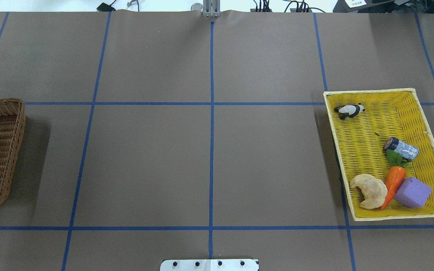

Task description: Move tape to another basket

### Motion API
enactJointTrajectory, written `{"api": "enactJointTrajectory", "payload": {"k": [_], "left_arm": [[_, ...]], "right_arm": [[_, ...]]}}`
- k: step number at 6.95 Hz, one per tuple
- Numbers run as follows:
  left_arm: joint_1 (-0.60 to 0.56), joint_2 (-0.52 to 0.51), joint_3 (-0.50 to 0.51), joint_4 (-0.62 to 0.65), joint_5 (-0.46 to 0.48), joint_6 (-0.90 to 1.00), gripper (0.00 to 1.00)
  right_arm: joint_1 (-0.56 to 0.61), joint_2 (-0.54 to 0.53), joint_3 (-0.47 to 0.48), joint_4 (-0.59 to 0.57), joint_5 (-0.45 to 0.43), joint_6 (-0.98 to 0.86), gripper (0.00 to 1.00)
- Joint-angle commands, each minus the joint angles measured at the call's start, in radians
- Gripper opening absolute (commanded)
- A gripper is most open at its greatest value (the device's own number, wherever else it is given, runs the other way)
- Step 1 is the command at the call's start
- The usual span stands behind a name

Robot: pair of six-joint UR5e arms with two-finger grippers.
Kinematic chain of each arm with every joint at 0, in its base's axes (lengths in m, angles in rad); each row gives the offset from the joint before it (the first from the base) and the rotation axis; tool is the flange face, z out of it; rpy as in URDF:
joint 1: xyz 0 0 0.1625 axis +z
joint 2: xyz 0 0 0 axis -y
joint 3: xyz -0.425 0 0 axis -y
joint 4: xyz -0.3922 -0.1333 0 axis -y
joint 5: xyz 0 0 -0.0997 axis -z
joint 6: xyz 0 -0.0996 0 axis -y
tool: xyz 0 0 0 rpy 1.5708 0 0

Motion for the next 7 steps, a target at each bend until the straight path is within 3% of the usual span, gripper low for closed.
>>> {"api": "enactJointTrajectory", "payload": {"k": [1,5,7], "left_arm": [[-0.001,0.007,-0.006,-0.002,0.0,-0.005,0.98],[-0.001,0.069,-0.081,-0.008,-0.003,0.004,0.98],[-0.001,0.12,-0.165,-0.01,0.0,0.004,0.98]], "right_arm": [[0.0,-0.001,-0.001,0.0,-0.001,-0.001,1.0],[0.0,-0.001,-0.001,0.0,-0.001,-0.001,1.0],[0.0,-0.003,-0.003,0.0,-0.001,-0.001,1.0]]}}
